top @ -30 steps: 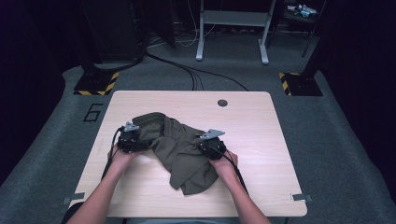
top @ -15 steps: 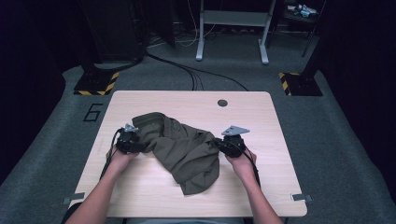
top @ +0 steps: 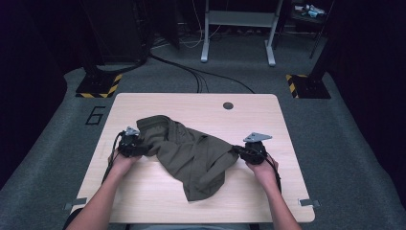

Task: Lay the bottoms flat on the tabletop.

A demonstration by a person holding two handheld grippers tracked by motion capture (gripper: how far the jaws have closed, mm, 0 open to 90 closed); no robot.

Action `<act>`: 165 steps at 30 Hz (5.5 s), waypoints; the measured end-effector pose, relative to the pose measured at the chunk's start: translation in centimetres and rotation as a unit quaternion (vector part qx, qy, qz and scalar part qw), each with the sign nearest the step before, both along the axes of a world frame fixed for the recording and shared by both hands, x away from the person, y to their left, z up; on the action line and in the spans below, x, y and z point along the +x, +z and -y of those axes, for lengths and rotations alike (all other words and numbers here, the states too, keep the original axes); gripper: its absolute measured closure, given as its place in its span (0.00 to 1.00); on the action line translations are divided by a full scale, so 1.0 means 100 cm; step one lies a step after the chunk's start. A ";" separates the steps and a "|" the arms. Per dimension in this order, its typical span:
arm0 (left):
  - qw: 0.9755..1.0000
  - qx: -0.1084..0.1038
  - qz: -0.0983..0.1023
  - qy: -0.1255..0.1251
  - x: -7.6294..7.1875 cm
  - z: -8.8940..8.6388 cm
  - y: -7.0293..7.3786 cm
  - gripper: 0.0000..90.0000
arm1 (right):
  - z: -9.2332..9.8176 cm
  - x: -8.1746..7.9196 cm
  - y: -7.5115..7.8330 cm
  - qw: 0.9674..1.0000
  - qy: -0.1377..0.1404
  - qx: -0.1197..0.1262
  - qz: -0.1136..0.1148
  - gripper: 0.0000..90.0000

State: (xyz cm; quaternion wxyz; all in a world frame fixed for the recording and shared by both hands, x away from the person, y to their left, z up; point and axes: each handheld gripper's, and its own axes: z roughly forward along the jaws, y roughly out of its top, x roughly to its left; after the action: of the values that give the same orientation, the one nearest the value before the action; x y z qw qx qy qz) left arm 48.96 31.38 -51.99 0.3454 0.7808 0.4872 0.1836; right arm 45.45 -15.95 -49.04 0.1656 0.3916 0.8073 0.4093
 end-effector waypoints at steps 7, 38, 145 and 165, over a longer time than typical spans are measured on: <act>1.000 -0.022 0.016 0.014 0.004 0.000 -0.003 0.44 | 0.014 0.005 -0.014 1.000 -0.002 -0.014 -0.003 0.96; 0.995 -0.066 0.064 -0.032 -0.022 0.061 0.059 0.46 | -0.026 -0.004 0.017 0.999 0.002 0.037 0.036 0.78; 0.997 -0.069 0.029 0.026 -0.155 0.093 -0.003 0.93 | -0.006 0.066 -0.029 0.995 -0.094 -0.037 -0.013 0.52; 0.994 -0.082 0.067 0.026 -0.117 0.071 0.051 0.67 | -0.054 0.039 0.006 1.000 -0.025 -0.006 0.010 0.54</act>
State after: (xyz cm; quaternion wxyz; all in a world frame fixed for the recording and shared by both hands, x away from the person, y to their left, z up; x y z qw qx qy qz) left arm 37.26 24.32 -46.92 0.4350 0.7232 0.4964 0.2034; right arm 49.33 -10.53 -48.42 0.1865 0.4065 0.7980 0.4039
